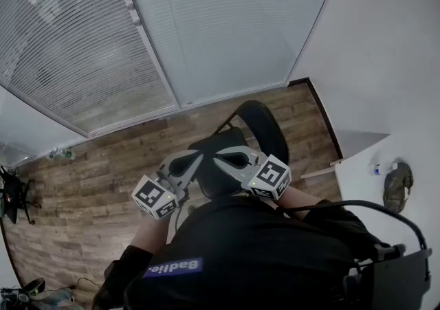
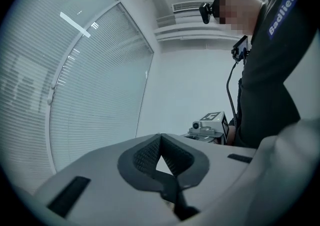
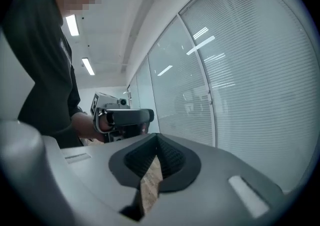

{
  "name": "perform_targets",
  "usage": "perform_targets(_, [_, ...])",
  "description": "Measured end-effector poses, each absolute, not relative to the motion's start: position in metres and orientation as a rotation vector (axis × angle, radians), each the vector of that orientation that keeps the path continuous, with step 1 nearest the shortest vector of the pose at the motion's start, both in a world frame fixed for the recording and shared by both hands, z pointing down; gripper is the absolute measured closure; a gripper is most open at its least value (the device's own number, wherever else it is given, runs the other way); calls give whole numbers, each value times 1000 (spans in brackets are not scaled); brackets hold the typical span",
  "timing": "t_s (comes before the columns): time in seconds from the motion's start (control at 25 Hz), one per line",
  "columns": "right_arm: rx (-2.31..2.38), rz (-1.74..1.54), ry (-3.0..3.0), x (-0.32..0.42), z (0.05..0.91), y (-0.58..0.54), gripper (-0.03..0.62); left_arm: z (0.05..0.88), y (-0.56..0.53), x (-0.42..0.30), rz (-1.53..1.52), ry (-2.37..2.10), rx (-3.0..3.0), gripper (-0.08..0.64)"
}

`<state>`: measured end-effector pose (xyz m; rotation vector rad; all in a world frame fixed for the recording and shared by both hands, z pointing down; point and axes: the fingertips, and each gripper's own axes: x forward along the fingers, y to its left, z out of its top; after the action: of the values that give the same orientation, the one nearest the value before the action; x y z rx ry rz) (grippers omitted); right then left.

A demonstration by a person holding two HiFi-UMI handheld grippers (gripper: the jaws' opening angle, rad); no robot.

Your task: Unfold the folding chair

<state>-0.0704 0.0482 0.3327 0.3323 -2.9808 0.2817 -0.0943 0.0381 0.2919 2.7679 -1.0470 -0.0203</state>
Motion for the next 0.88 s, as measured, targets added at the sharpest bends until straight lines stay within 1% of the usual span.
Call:
perform_targets(0.24, [346, 211, -3070, -60, 303, 60, 591, 296, 54, -82, -22, -1055, 2761, 555])
perform_targets(0.52, [375, 260, -3069, -51, 313, 66, 591, 305, 67, -70, -29, -1054, 2730, 555])
perform_targets(0.88, [387, 283, -3041, -61, 317, 66, 591, 308, 70, -78, -27, -1060, 2718, 555])
